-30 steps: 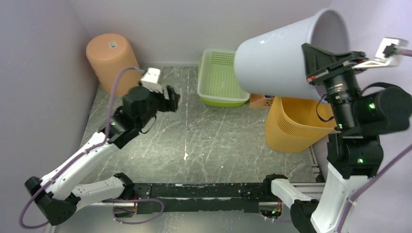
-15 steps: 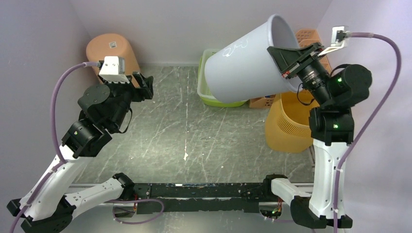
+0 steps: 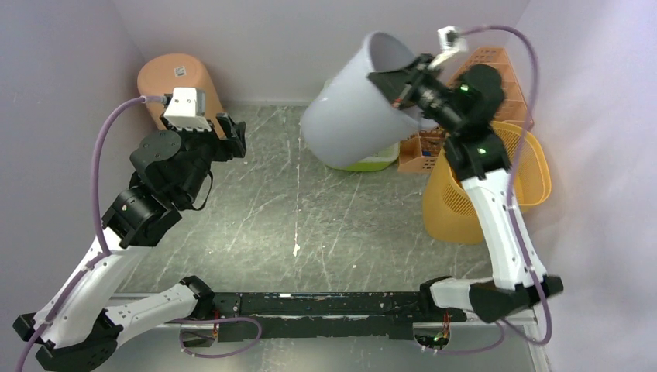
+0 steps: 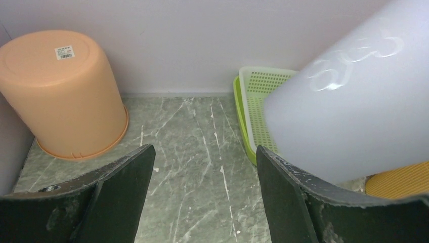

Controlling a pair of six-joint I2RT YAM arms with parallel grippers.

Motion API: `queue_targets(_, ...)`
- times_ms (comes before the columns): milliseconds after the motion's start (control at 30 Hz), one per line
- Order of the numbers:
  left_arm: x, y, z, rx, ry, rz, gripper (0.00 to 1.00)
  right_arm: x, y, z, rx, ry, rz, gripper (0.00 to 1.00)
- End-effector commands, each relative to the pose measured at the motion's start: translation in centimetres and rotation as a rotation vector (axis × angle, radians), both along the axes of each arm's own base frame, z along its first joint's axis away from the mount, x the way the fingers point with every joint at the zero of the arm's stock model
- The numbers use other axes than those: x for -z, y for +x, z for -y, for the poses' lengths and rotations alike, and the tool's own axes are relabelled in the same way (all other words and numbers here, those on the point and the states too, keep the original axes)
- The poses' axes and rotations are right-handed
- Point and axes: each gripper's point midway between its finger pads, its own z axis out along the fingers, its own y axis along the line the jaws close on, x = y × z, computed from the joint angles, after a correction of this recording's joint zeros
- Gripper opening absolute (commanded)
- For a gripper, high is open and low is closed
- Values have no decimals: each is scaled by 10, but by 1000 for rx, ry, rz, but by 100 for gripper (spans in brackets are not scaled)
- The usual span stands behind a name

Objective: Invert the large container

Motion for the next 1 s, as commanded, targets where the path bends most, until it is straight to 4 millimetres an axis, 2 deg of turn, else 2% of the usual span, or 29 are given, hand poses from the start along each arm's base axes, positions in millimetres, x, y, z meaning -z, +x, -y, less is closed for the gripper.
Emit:
queue_targets(0,-26,-3,-9,-25,-13,53,84,-28,-3,-59,-45,-36,149,0)
queue_targets(67,-32,-5,-11,-26,-23,67,84,-22,-5,-85,-99,-12,137,0)
queue_targets(167,-44,-10,-16,-27,-40,91,84,-8,-3,-111,-145,37,120,0)
queue_targets(267,-58,-18,-19,-15,-68,124,83,18,0,-136,-170,62,80,0)
queue_targets(400,-77,-31,-27,2,-109,191,82,52,-4,-182,-228,68,39,0)
queue_targets(500,-85,-38,-34,-4,-123,213,82,67,-12,-217,-269,71,30,0)
queue_targets(633,-88,-42,-37,-4,-120,213,82,77,-24,-257,-317,90,34,0)
queue_targets(867,-81,-42,-38,-5,-102,197,82,94,-41,-310,-485,253,8,0)
queue_targets(967,-79,-43,-39,-8,-94,191,82,102,-43,-325,-555,348,-6,0)
